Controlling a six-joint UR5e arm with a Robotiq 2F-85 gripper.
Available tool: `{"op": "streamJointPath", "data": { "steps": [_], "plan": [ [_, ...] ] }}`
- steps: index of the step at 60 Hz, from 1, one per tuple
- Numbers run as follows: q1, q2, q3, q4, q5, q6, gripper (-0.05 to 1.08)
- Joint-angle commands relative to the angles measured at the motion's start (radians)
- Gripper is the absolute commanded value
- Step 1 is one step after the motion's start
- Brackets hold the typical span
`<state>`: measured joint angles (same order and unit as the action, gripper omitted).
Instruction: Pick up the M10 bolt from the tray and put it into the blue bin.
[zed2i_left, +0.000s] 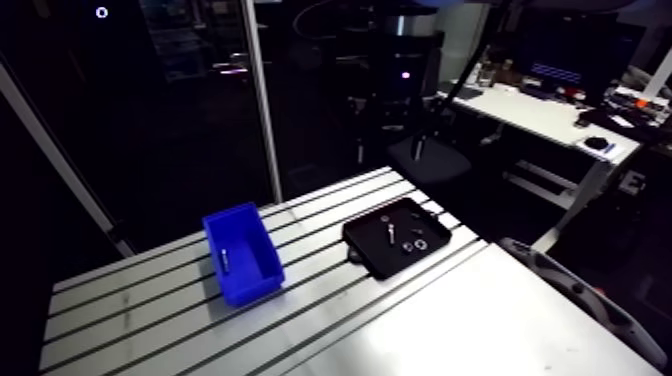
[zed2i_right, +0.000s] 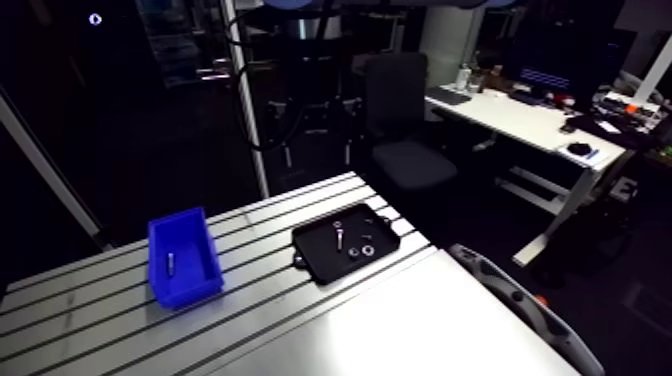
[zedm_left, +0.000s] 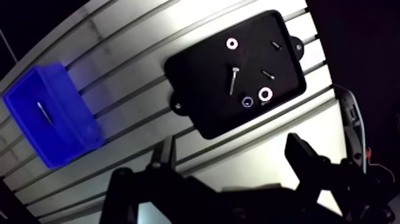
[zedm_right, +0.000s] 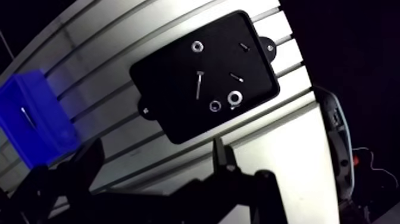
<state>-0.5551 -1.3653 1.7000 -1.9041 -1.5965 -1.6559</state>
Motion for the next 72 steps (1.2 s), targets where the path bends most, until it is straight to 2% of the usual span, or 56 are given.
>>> {"op": "streamJointPath", "data": {
  "steps": [1,21,25,27,29,30,36,38,39,47,53,72],
  "plan": [
    [-0.009,0.029,0.038,-0.051,-0.001,-0.002,0.01],
    [-0.023,0.067,0.081,-0.147,-0.001,-0.021,0.03],
    [-0.023,0.081,0.082,-0.149,0.0,-0.023,0.11],
    [-0.023,0.092,0.08,-0.152,-0.001,-0.023,0.2],
    [-0.023,0.092,0.08,-0.152,-0.001,-0.023,0.2],
    [-0.025,0.099,0.08,-0.151,-0.001,-0.023,0.24],
    [-0.029,0.127,0.08,-0.151,0.0,-0.022,0.36],
    [-0.029,0.127,0.08,-0.151,0.0,-0.022,0.36],
    [-0.029,0.132,0.08,-0.151,0.0,-0.021,0.4],
    [-0.03,0.15,0.08,-0.152,-0.003,-0.021,0.41],
    [-0.031,0.16,0.08,-0.155,-0.003,-0.021,0.47],
    [-0.042,0.189,0.077,-0.159,-0.004,-0.021,0.47]
  ]
}}
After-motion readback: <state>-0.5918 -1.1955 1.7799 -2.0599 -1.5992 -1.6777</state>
